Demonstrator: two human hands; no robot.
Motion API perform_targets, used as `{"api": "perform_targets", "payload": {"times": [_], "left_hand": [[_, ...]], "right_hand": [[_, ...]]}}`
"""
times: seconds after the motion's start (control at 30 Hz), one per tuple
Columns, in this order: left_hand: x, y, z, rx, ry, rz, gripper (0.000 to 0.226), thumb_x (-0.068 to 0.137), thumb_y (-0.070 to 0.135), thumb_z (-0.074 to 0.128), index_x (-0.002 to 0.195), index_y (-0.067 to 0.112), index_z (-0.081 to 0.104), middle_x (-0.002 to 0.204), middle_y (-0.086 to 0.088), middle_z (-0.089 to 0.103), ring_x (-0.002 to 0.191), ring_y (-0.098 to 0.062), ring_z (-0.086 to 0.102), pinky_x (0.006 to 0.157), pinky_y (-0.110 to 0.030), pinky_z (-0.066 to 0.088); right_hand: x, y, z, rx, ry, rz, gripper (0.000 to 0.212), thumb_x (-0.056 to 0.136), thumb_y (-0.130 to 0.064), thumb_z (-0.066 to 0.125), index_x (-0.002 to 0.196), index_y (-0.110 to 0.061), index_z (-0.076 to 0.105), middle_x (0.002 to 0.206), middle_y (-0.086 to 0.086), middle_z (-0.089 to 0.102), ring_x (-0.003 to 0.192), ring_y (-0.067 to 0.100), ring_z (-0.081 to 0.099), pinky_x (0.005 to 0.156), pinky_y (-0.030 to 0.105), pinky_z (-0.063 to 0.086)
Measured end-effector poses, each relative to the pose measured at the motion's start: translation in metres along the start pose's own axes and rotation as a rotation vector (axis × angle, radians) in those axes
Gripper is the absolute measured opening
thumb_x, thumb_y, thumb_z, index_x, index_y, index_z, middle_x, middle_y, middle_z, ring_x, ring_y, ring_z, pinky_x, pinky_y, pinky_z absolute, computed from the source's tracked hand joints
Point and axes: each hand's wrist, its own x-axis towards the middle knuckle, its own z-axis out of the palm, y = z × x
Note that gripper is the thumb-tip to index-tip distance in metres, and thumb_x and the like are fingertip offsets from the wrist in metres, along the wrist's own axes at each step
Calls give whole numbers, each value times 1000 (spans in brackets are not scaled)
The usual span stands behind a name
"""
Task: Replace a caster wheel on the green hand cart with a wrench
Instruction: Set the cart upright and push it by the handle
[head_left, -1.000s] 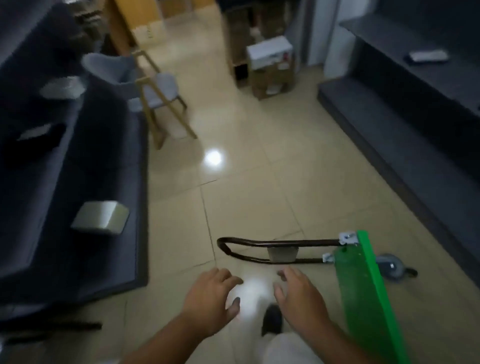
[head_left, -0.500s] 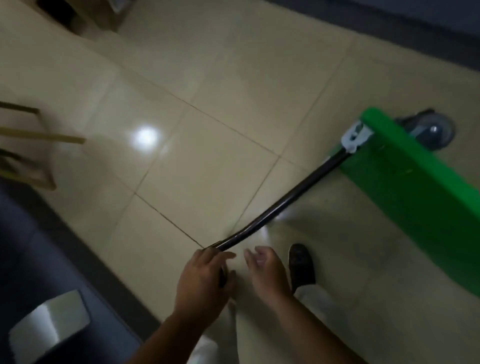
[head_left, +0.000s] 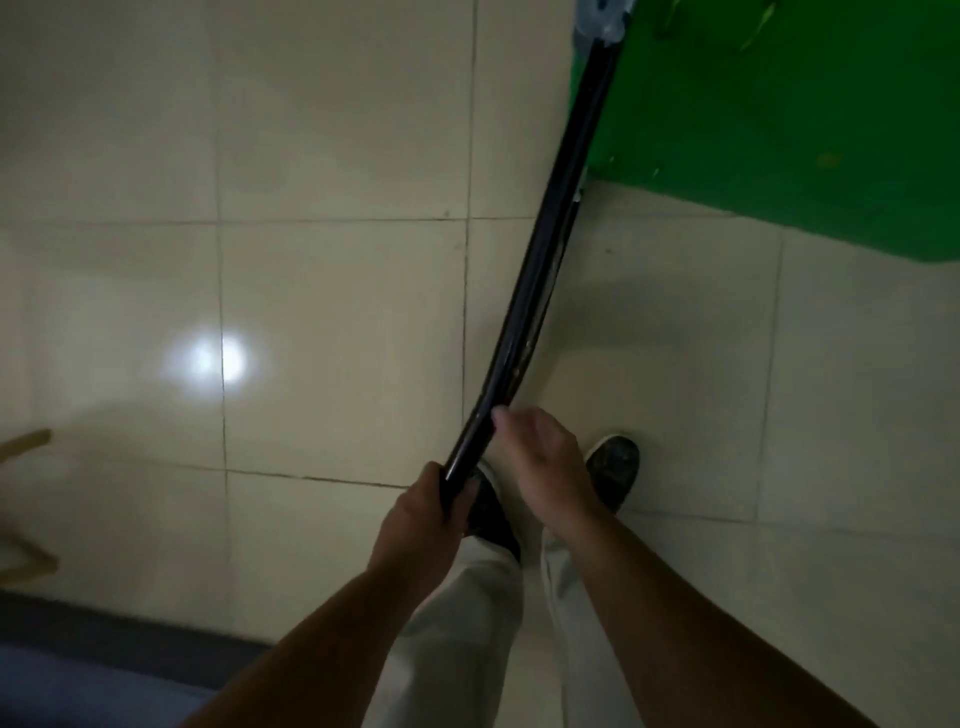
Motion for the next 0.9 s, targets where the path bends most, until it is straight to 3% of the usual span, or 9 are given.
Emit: {"api": "perform_targets", "payload": {"times": [0.1,0.2,0.37,0.43,0.53,0.63,0.73,0.8,0.9], "left_hand": [[-34,39,-24,-174,-10,79,28,98,48,60,93,21,56,69,3,62,54,-6,58,50,-22,47],[-70,111,-51,-232,65,174,33,97,45,63,86,14,58,58,3,57,48,-13,56,47,-30,49],[-104,233,-91,-477,32,159,27,101,30,63,81,15,52,45,8,42,37,-11,39,44,-25,37],[-117,260,-103,-524,-32,145,28,103,25,60,80,16,47,44,9,36,35,-8,32,39,-21,32],[-123,287,-122,-557,-60,115,29,104,22,59,79,16,45,45,8,31,35,-8,27,35,-20,29],[-124,314,-143,-611,-124,89,26,105,20,56,82,14,46,47,8,31,35,-7,28,34,-20,32],[-123,335,-159,-638,-189,126,16,104,19,57,95,7,56,65,0,50,54,-13,54,49,-23,51],[-122,340,-169,-232,18,359,40,97,29,67,125,3,56,111,-13,58,108,-30,63,90,-32,53],[-123,339,-208,483,269,1276,75,87,47,69,151,14,46,152,-17,38,145,-33,34,120,-45,25]], "right_hand": [[-27,37,-18,-6,-39,139,34,108,-37,37,127,-20,59,118,-6,57,105,5,51,92,20,36],[-70,64,-25,-56,-175,141,21,102,-50,46,119,-41,54,117,-14,57,114,7,55,99,30,43],[-140,36,-31,-87,-190,26,68,74,-47,62,138,-52,41,128,-21,53,120,1,51,107,31,44],[-158,22,-43,-125,-121,-13,71,72,-49,64,139,-50,40,130,-17,52,122,2,48,108,28,41],[-171,9,-70,-115,-100,8,44,80,-57,69,121,-49,53,116,-17,60,105,-3,57,96,25,47],[-177,-6,-83,-107,-63,-65,40,86,-64,63,111,-32,57,104,-10,63,88,0,58,80,21,48],[-185,-29,-88,-93,62,-53,18,92,-50,63,99,-36,55,89,-8,62,80,-2,59,72,16,47],[-190,-51,-91,-100,191,-43,16,91,-45,61,97,-31,56,84,-6,62,78,1,60,73,22,51],[-203,-110,-100,-195,438,-63,17,91,-44,56,84,-30,50,73,-6,57,70,7,59,69,29,50]]}}
